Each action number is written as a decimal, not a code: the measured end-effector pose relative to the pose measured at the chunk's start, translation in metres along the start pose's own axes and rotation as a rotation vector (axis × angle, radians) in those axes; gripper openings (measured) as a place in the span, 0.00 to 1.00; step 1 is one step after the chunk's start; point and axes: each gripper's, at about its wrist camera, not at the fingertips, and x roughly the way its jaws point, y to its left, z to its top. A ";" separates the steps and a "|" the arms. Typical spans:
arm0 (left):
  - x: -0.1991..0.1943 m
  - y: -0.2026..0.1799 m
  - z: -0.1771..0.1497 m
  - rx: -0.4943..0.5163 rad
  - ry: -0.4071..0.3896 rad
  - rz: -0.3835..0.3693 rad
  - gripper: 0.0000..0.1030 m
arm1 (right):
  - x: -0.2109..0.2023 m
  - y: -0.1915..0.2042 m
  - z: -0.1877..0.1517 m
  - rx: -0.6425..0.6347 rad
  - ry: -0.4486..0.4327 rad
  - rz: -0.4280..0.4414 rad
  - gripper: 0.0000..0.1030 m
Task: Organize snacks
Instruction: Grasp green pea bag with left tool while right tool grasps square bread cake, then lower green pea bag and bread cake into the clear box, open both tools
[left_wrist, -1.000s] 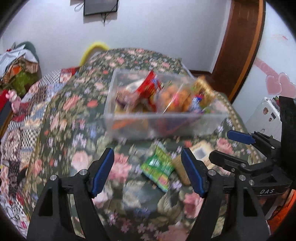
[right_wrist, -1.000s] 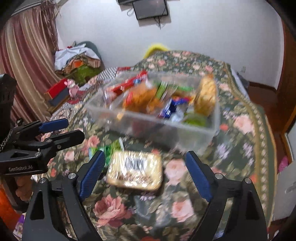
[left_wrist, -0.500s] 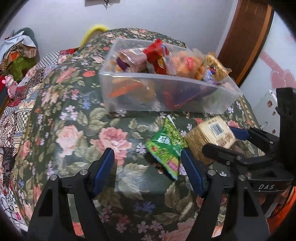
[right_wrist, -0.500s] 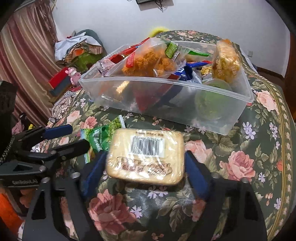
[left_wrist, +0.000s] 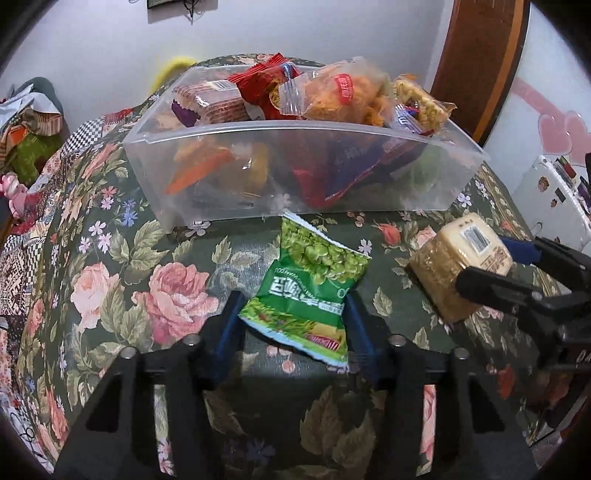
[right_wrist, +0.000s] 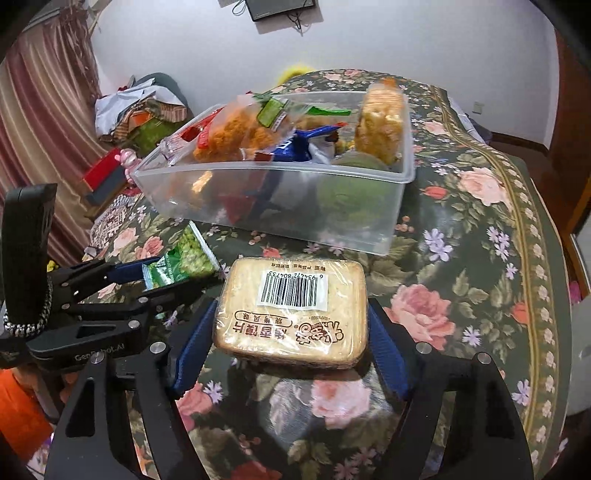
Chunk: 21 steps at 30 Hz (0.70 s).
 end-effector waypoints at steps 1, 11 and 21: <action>-0.001 0.000 -0.001 -0.001 0.001 -0.003 0.48 | -0.001 0.000 0.000 0.000 -0.002 0.000 0.73; -0.036 0.010 -0.006 -0.027 -0.048 -0.006 0.41 | -0.019 0.010 0.006 -0.017 -0.054 -0.002 0.73; -0.085 0.015 0.027 -0.038 -0.186 0.012 0.41 | -0.050 0.017 0.031 -0.039 -0.160 -0.011 0.73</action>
